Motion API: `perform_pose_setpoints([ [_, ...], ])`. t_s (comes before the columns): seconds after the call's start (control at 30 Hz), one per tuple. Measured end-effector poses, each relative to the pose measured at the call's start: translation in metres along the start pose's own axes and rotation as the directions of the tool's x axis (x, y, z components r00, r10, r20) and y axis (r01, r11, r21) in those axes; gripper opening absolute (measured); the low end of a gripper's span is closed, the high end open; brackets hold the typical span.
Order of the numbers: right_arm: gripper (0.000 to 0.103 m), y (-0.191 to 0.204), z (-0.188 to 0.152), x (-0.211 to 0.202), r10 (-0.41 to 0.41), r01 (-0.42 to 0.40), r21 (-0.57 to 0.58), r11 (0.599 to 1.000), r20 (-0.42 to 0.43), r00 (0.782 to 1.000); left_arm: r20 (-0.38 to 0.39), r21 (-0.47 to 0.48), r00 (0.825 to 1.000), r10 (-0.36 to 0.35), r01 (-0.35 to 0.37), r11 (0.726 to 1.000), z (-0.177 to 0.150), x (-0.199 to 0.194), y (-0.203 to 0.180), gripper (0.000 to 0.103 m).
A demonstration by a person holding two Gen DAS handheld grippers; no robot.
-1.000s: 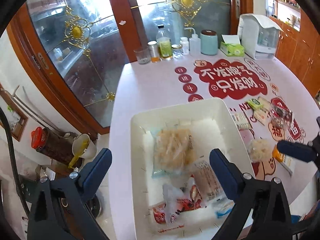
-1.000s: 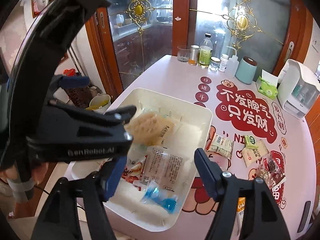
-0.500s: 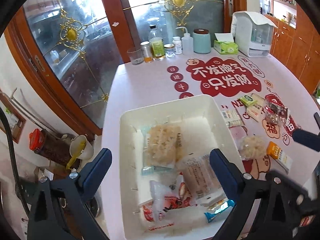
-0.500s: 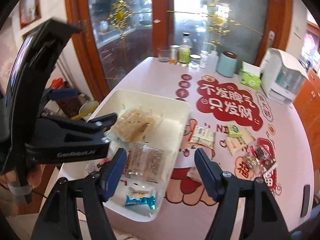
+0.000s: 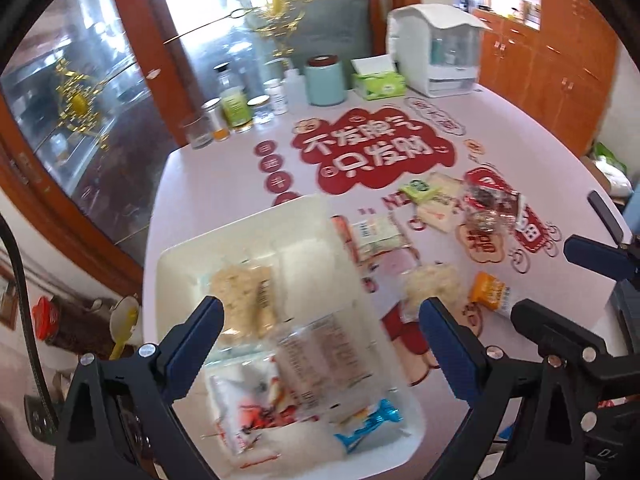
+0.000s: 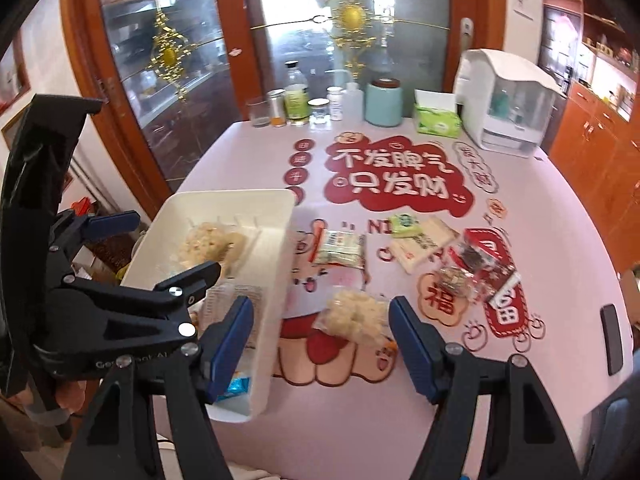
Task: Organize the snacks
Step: 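Withdraw both open tools from the tray toward the remaining snacks, then grasp the green pineapple-cake packet with the left tool while the right tool grasps the brown snowflake packet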
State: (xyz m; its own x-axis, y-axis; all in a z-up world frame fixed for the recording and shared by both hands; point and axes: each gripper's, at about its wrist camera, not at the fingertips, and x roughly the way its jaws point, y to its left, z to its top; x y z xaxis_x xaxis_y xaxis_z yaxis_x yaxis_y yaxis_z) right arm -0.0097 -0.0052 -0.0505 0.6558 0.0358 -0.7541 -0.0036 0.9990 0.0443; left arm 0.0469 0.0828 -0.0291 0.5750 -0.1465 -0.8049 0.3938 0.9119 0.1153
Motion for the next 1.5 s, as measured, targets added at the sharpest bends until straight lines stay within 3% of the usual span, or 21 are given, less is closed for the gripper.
perform_pose_setpoints([
  [0.33, 0.071, -0.082, -0.009, -0.014, -0.042, 0.038, 0.159, 0.987, 0.02, 0.999, -0.029, 0.091, 0.998, -0.048, 0.051, 0.995, 0.022, 0.012, -0.064, 0.098],
  [0.67, 0.071, -0.181, -0.023, 0.006, -0.116, 0.122, 0.274, 0.954, -0.038, 0.992, -0.071, 0.073, 0.994, -0.084, 0.089, 0.993, 0.076, 0.04, -0.102, 0.098],
  [0.93, 0.071, -0.232, -0.008, 0.03, -0.134, 0.145, 0.242, 0.959, -0.059, 0.989, -0.129, 0.041, 0.992, -0.01, 0.015, 0.999, 0.13, 0.1, -0.119, 0.098],
  [1.2, 0.071, -0.284, 0.004, 0.106, -0.098, 0.151, 0.296, 0.943, -0.188, 0.977, -0.233, -0.012, 0.972, 0.021, -0.025, 1.0, 0.161, 0.186, -0.124, 0.095],
  [1.5, 0.07, -0.303, 0.002, 0.194, -0.012, 0.162, 0.406, 0.899, -0.348, 0.937, -0.371, -0.194, 0.927, -0.048, -0.026, 0.981, 0.162, 0.266, -0.102, 0.083],
])
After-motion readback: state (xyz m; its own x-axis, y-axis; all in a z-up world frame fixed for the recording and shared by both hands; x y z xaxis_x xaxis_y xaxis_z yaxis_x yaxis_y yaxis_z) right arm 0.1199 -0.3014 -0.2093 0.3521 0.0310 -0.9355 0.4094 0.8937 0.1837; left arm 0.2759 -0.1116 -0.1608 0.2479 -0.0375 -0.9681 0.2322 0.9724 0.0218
